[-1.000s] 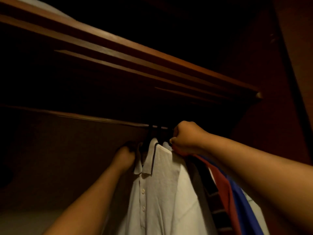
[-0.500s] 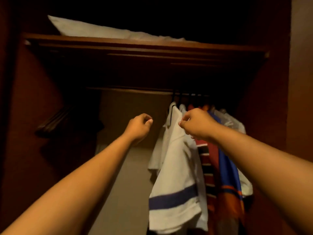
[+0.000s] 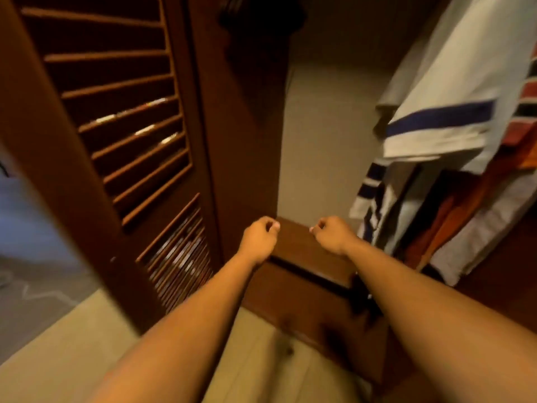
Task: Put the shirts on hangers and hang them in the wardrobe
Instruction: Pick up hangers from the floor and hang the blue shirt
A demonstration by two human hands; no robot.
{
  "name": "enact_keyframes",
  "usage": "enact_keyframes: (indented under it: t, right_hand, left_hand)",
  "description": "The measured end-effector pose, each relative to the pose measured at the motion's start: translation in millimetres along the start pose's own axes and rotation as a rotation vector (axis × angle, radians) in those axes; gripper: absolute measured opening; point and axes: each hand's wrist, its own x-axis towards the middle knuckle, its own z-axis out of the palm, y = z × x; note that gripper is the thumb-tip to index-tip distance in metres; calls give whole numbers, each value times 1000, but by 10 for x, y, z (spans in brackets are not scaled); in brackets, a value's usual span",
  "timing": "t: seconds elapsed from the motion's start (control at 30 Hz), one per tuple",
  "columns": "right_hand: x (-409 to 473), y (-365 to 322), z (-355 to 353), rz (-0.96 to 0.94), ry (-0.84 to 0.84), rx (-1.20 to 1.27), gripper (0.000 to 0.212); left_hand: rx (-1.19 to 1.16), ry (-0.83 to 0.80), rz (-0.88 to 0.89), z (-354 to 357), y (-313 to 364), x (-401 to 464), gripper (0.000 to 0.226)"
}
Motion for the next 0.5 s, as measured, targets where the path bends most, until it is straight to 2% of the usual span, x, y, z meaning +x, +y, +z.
enact_keyframes:
  t: [0.2, 0.27, 0.4, 0.5]
  right_hand:
    - [-706, -79, 1827, 18, -322, -64, 21]
    - [-995, -232, 2249, 4, -396, -98, 18]
    - [-1489, -656, 2972, -70, -482, -136, 36]
    - [-1763, -1038, 3424, -135, -515, -141, 36]
  left_hand:
    - [54, -27, -343, -197, -1643, -1452, 26]
    - [56, 11, -409, -405, -1973, -1867, 27]
    - [63, 104, -523, -888, -2460, -2583, 29]
    - [82, 157, -583, -1263, -2785, -2978, 30]
